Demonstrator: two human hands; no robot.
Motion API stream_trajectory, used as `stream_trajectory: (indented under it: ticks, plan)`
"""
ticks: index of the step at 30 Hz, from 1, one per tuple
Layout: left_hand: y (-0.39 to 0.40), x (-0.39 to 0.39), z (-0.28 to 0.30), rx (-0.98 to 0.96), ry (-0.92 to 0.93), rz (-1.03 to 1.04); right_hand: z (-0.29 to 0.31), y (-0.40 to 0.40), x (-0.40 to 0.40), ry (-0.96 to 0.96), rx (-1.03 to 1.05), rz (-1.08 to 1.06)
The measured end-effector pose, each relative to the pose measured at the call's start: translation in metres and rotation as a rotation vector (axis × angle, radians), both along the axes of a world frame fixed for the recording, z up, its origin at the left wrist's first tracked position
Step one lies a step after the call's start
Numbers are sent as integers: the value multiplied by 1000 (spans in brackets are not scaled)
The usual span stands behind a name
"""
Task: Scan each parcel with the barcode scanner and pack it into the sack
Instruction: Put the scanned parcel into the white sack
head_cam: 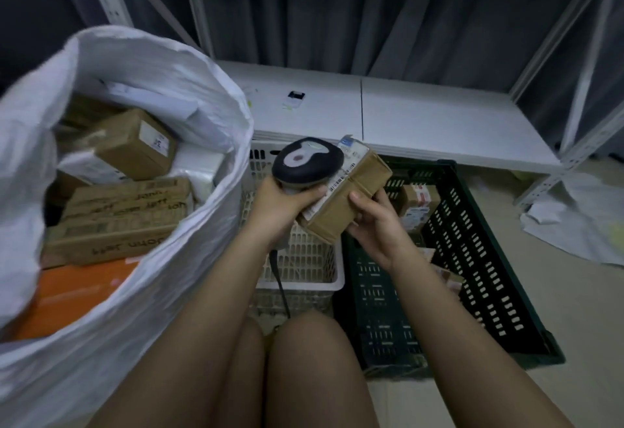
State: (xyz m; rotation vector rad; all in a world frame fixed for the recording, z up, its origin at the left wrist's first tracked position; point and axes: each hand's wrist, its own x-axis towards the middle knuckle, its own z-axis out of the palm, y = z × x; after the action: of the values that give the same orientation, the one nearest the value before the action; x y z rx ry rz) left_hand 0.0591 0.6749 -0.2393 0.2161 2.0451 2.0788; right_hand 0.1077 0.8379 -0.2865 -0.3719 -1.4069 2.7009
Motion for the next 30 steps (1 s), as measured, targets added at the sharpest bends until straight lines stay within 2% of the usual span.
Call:
stream_trajectory:
  ticks: [4,8,11,15,23,30]
  plan:
    - [-11,3,12,0,17,45,13,-22,-8,21,-17,1]
    - [-21,5,18,-14,0,47,19,-46,-19,-12,140,-30]
    - [-28,7,19,35,-9,92,17,-53,-24,-49,116,-60]
    - [-36,2,17,51,19,106,20,-45,-22,-112,101,-93]
    - [-13,-13,9,17,-16,106,16,-30,-15,-136,283,-204]
    - [5,-23,-4,4,-6,74,1,-9,-10,-140,326,-100]
